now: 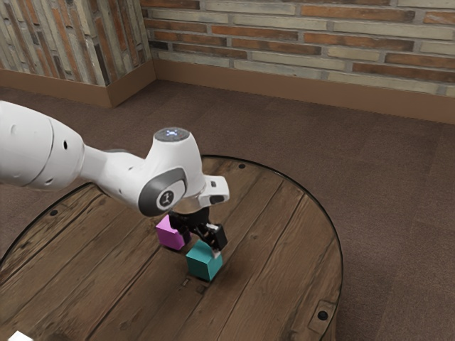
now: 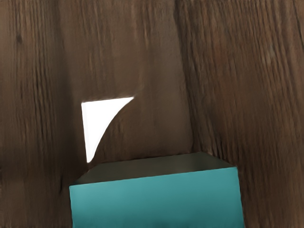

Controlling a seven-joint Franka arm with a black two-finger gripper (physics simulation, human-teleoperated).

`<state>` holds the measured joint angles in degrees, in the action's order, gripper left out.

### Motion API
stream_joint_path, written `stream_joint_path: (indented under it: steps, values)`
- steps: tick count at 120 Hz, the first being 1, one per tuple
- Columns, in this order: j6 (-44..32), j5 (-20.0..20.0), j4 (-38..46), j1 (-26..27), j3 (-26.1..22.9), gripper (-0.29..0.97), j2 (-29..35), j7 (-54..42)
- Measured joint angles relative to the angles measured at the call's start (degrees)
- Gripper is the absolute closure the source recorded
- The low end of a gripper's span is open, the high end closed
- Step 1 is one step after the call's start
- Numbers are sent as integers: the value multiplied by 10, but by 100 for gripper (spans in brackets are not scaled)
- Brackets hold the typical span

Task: Pick up the blue block with one arm, and put the blue block on the pink block with one arm

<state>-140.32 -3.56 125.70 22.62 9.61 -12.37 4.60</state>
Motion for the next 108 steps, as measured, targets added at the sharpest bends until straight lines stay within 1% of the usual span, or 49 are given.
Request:
stream_joint_path:
  steps: [22, 59, 96, 108]
  values:
    - [-4, 0, -2, 1, 1, 0, -24, 10]
    - [-11, 3, -5, 2, 1, 1, -39, 20]
    - [-12, 5, -7, 4, 1, 25, -39, 25]
    - [-13, 7, -8, 4, 1, 29, -39, 27]
